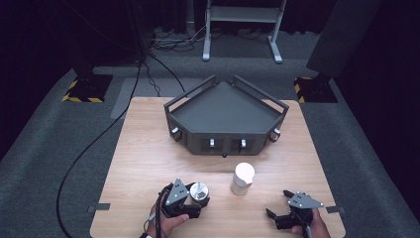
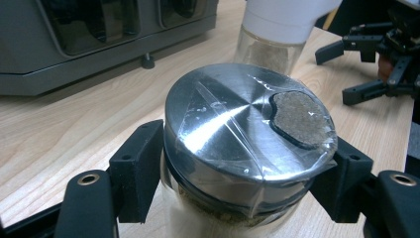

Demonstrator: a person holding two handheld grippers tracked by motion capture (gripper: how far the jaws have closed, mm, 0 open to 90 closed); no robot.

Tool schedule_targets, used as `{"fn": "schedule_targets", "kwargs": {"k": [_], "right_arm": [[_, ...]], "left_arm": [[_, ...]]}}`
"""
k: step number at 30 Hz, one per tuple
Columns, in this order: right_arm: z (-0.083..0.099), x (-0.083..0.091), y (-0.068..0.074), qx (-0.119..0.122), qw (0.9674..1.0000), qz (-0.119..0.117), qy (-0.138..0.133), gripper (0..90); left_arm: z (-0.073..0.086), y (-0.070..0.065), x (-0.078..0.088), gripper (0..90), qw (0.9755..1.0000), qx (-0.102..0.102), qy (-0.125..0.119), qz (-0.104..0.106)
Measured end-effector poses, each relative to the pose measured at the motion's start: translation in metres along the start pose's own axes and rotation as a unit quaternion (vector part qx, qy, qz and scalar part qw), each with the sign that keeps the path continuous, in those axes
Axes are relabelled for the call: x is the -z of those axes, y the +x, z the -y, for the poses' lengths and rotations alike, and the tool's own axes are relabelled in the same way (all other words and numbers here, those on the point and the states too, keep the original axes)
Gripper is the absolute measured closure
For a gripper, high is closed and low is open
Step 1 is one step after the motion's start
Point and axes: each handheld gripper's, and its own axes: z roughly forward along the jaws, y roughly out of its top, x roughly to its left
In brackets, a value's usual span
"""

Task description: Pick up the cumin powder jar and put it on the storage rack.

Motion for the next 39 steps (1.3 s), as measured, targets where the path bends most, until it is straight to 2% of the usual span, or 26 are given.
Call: {"fn": "schedule_targets", "kwargs": {"k": [6,9,23,30,39], "right_arm": [[0.0,0.0,0.0,0.0,1.0,0.0,0.0,0.0],[0.0,0.0,0.0,0.0,1.0,0.0,0.0,0.0],[0.0,0.0,0.0,0.0,1.0,0.0,0.0,0.0],[0.0,0.0,0.0,0.0,1.0,0.0,0.0,0.0],[0.0,0.001,0.001,0.0,1.0,0.001,0.0,0.0]], "left_arm": [[-0.014,-0.001,0.003,30.1,0.9999,0.009,0.003,-0.009],[-0.021,0.003,0.005,30.1,0.9997,0.025,-0.003,-0.006],[-0.066,0.014,0.012,30.2,0.9993,0.031,0.0,-0.018],[-0.089,0.025,0.01,30.3,0.999,0.042,-0.001,-0.012],[-0.125,0.034,0.008,30.3,0.9996,0.025,-0.012,-0.01]]}}
